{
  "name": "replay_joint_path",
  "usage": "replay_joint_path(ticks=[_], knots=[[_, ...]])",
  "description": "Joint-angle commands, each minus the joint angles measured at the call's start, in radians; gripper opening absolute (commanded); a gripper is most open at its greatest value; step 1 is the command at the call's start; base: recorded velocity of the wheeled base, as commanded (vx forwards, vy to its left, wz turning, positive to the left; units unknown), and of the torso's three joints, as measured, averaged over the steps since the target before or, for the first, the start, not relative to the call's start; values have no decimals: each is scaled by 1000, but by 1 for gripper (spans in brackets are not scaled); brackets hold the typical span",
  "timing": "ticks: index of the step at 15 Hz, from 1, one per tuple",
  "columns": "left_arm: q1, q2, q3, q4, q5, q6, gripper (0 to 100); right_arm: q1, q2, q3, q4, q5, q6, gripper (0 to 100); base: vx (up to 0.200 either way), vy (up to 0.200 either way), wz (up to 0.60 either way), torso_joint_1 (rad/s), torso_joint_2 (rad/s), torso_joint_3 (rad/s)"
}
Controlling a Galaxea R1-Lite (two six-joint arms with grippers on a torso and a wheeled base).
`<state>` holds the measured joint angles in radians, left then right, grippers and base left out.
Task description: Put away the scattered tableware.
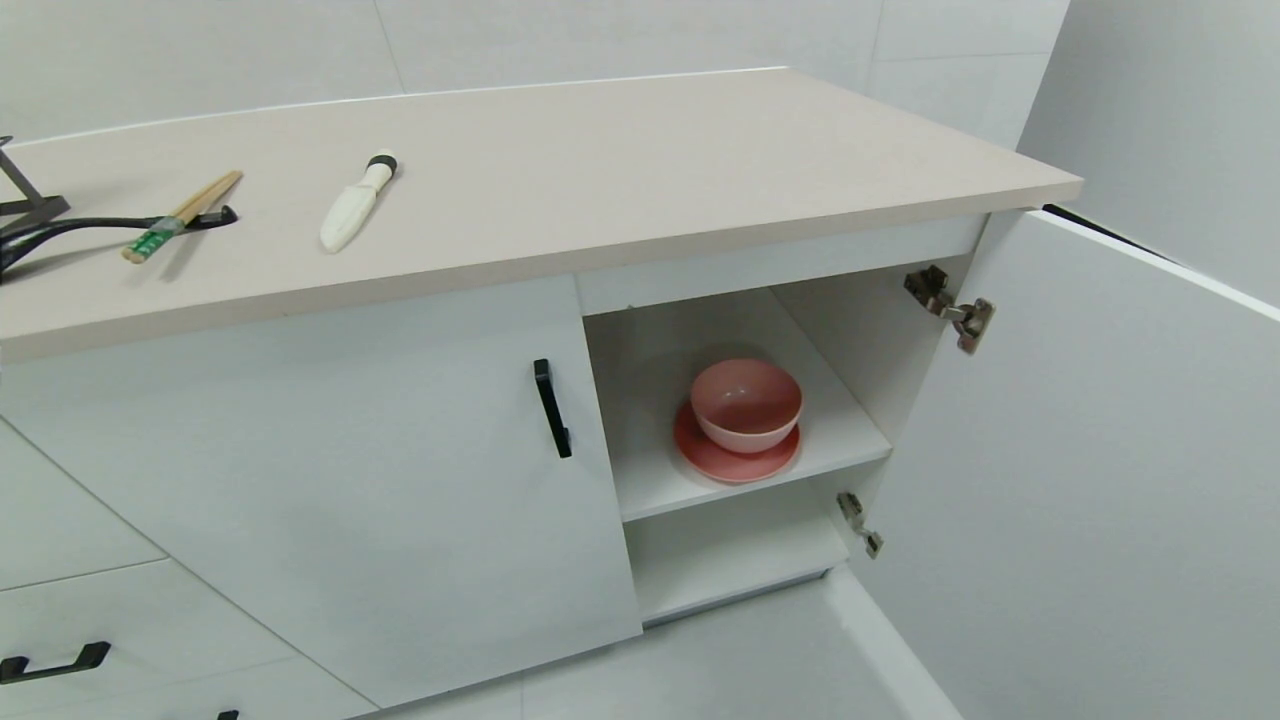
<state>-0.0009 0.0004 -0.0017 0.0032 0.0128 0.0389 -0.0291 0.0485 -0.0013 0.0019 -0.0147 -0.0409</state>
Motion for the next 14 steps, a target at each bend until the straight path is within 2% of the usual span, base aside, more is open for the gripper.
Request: replay_joint_path(ticks=[1, 12, 14], knots=[[-1, 0, 0, 0, 1, -4, 100, 0, 7, 0, 0, -1, -1, 100, -200, 0, 0, 7, 2, 7], [-1, 0, 0, 0, 1, 1, 100, 0, 7, 0, 0, 4, 7, 100, -200, 0, 0, 4, 1, 1], [-1, 0, 0, 0, 1, -1, 100, 8, -13, 0, 1, 4, 32, 100, -100, -200, 0, 5, 2, 0]])
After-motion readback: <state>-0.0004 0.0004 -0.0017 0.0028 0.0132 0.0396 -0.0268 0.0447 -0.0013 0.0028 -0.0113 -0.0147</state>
